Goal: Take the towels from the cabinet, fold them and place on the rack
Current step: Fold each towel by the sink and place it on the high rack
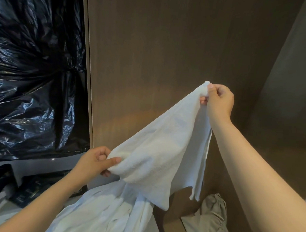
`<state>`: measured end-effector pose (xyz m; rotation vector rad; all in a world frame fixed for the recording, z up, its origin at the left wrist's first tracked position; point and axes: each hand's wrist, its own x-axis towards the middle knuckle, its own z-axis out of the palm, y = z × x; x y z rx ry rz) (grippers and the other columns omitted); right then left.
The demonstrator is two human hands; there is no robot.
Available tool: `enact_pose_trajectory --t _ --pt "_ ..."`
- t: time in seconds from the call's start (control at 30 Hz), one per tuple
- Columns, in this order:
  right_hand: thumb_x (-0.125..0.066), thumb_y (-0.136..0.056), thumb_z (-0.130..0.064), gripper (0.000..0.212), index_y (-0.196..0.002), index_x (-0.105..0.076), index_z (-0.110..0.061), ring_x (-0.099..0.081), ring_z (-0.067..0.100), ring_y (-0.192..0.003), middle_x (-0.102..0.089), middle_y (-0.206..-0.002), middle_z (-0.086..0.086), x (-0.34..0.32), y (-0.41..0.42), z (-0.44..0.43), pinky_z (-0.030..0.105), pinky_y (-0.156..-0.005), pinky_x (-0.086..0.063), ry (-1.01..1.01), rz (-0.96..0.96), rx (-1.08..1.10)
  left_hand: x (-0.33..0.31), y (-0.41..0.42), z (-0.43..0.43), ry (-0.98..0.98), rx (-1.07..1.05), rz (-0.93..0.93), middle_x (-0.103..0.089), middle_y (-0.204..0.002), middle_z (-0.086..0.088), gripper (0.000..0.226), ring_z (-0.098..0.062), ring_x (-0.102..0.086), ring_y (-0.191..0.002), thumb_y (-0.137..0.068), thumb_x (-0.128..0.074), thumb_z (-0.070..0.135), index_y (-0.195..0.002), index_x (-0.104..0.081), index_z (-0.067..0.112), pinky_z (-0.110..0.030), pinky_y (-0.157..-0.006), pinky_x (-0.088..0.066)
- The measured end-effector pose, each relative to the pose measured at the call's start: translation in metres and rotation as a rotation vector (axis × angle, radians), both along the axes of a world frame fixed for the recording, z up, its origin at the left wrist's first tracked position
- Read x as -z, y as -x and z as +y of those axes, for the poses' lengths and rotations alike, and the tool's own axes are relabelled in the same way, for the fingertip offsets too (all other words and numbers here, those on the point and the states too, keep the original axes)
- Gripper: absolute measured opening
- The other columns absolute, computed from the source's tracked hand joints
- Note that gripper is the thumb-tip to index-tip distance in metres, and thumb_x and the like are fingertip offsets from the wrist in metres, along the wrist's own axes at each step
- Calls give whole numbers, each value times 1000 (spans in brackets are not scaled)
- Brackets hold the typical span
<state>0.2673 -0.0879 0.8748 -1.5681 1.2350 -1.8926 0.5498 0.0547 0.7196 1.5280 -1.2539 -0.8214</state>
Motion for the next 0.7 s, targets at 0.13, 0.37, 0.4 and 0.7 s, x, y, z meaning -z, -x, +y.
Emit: enact_pose_trajectory --t 0.13,0.37,0.4,0.7 --pt "-48 -102 -29 24 -104 -64 -11 -64 9 -67 -68 -90 9 -1 4 -2 3 -55 -44 -6 -12 11 -2 -10 4 -25 20 111 -73 -78 -17 33 -22 -70 -63 -73 -77 26 -88 -63 1 -36 -71 -59" --pt "-48 -102 -28 22 -99 -63 -13 -64 9 -65 -68 -84 7 5 4 -2 4 -59 -47 -9 -11 6 -2 -14 8 68 49 134 -74 -85 -16 6 -30 -73 -73 -88 -64 6 -93 -61 5 -28 -65 -61" --pt "-48 -102 -28 21 -98 -63 -14 -63 9 -64 -68 -83 7 6 5 -3 4 -58 -47 -11 -13 6 -2 -14 9 90 77 18 -74 -85 -11 6 -25 -73 -73 -88 -64 5 -91 -68 9 -24 -65 -60" --pt "-50 -101 -30 20 -96 -63 -16 -66 11 -68 -66 -82 3 8 2 -3 3 -57 -46 0 25 -1 5 -19 12 86 111 -629 -65 -81 10 6 -7 -63 -74 -78 -75 40 -82 -73 37 -25 -72 -55"
